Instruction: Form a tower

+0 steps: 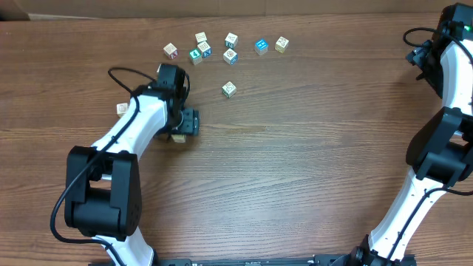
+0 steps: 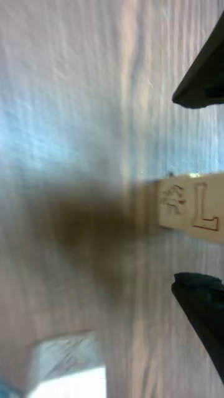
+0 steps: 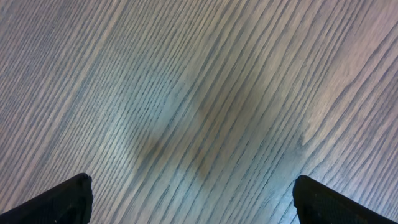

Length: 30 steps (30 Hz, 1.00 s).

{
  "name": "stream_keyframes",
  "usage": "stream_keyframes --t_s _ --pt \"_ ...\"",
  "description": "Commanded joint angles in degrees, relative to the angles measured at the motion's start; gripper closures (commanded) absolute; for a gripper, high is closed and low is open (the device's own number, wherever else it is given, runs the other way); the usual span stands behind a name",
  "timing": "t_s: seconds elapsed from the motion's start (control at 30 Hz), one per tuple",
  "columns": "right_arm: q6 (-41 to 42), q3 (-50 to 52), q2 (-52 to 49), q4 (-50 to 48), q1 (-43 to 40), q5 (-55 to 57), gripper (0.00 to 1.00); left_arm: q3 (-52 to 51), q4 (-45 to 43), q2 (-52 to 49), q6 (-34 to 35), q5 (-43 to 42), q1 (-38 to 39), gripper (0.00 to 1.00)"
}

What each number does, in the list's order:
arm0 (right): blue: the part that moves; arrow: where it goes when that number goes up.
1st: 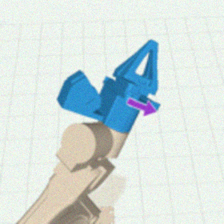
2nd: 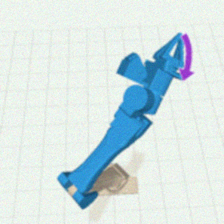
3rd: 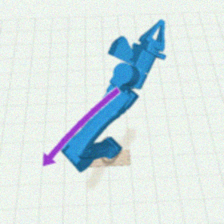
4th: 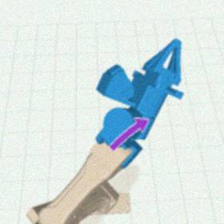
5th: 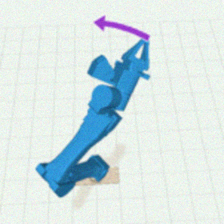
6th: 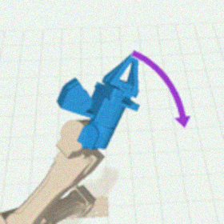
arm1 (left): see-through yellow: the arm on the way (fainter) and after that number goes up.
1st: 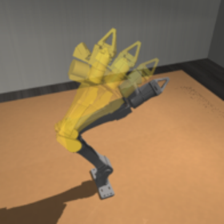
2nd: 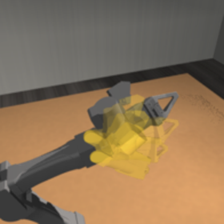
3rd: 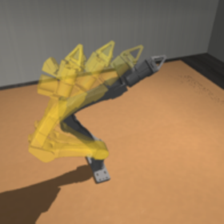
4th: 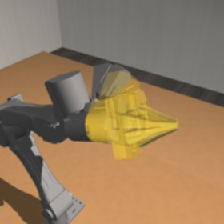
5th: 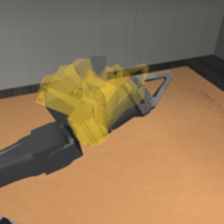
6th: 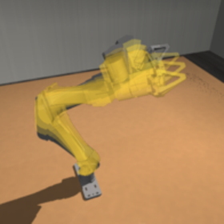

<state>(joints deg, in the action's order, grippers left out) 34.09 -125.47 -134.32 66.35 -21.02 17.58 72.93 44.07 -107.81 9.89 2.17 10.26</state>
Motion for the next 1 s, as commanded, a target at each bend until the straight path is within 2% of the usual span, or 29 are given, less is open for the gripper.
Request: stream_keyframes --t_s 0.0,0.33,0.43,0.57,0.77,0.97 --pt "0.0 -0.9 -0.4 -0.3 0.0 0.8 0.0 9.4 2.1 -0.5 -0.5 0.4 -0.2 0.13" --pt "0.0 -0.9 -0.4 -0.3 0.0 0.8 0.0 26.1 9.4 -0.5 -0.4 14.6 -0.3 0.05" --pt "0.0 -0.9 -0.4 -0.3 0.0 0.8 0.0 28.4 9.9 -0.5 2.5 14.5 -1.0 0.0" --pt "0.0 -0.9 -0.4 -0.3 0.0 0.8 0.0 28.9 10.1 -0.5 8.2 13.5 -3.3 0.0" --pt "0.0 -0.9 -0.4 -0.3 0.0 0.8 0.0 28.9 10.2 -0.5 10.1 6.2 -8.0 0.0" --pt "0.0 -0.9 -0.4 -0.3 0.0 0.8 0.0 28.9 9.2 -0.5 12.2 5.2 -14.7 0.0"
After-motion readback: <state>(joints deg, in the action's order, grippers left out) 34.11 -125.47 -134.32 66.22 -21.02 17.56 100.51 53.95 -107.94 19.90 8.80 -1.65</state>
